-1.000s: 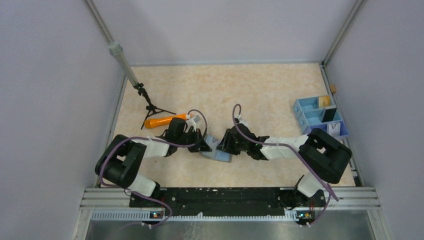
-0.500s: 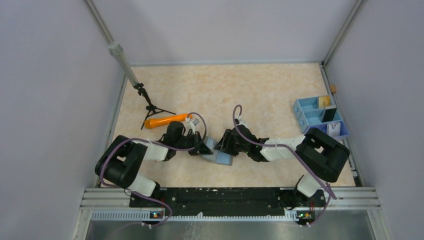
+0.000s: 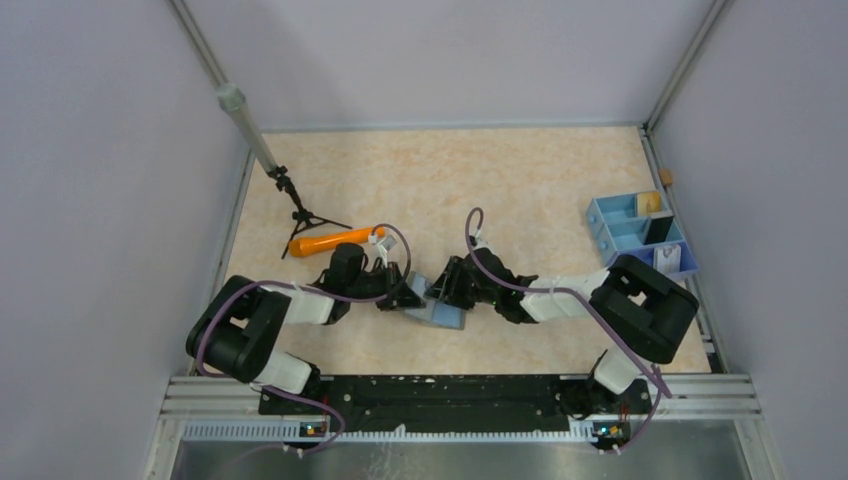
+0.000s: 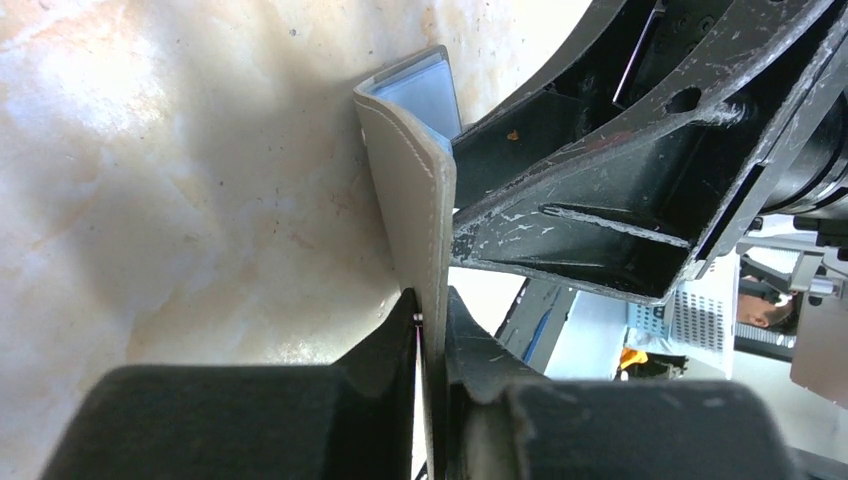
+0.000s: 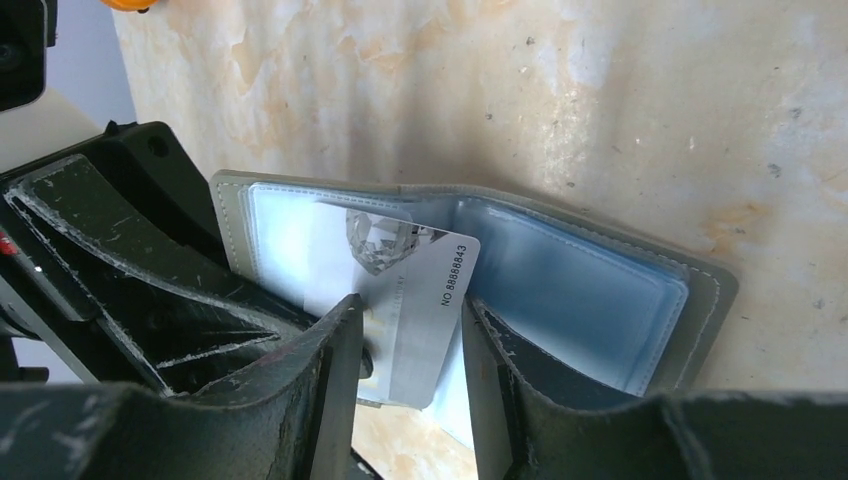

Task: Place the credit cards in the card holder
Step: Insert the credit card into the card holder.

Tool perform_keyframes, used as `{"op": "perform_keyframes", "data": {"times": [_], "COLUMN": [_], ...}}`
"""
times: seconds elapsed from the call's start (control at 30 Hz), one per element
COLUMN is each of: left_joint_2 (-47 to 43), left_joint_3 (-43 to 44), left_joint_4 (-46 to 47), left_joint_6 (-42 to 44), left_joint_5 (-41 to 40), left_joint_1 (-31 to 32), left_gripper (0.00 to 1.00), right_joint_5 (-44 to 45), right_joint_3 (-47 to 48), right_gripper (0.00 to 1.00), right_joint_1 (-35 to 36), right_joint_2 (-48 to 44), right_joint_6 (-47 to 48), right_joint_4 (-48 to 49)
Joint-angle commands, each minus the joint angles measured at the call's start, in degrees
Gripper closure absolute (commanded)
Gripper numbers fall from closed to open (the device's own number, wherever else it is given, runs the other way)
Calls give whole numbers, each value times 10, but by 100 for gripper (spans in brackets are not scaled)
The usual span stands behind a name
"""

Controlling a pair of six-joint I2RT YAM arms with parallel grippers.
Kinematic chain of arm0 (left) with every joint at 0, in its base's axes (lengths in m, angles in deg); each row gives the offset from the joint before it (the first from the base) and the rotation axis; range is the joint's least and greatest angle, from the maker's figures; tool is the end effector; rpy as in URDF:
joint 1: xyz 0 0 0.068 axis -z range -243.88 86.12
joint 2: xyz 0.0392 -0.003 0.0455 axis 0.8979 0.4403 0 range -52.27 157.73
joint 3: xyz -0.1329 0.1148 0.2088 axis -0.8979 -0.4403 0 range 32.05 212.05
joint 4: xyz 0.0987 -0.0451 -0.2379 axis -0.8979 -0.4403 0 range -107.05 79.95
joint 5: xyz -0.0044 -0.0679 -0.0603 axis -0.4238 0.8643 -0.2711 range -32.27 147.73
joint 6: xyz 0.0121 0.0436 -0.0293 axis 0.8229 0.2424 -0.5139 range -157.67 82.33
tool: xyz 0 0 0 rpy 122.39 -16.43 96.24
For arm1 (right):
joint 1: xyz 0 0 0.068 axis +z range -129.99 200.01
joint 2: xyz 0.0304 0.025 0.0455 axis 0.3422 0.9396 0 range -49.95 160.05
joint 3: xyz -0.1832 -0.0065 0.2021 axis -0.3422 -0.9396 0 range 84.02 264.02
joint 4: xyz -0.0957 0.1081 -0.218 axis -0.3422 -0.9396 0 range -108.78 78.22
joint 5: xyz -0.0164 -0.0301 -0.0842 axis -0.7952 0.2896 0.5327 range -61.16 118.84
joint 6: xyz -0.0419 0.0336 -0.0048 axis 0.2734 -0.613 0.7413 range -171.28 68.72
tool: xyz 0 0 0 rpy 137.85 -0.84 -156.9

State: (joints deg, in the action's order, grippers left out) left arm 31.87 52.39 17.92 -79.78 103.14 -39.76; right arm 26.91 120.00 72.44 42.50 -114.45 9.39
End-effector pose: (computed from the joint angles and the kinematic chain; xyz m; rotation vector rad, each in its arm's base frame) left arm 0.2043 -0.1193 0.1248 0.1287 2.3910 -1.4744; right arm 0.1856 0.2434 0.1429 0.2074 2.4318 1.0901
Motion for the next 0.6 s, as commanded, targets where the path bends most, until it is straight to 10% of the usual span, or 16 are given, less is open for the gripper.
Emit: {"op": "perform_keyframes", "data": {"times": [0.0,0.33,0.57], "left_joint_2": [2,19,23], "left_joint_3": [4,14,12], "left_joint_4": [39,4,-9], "left_joint_6": [-1,26,28], "left_joint_5": [12,-6,-32], "left_joint_1": [1,1,1], "left_gripper": [83,74,92], "right_joint_5": [-35,-55,-40], "right_joint_3": [2,10,18], "right_gripper": [60,63,65], "right_joint_1": [6,7,13], "right_joint_2": [10,56,38], "right_joint_6": [-12,-24,-42], "right_joint_4": [59,95,30]}}
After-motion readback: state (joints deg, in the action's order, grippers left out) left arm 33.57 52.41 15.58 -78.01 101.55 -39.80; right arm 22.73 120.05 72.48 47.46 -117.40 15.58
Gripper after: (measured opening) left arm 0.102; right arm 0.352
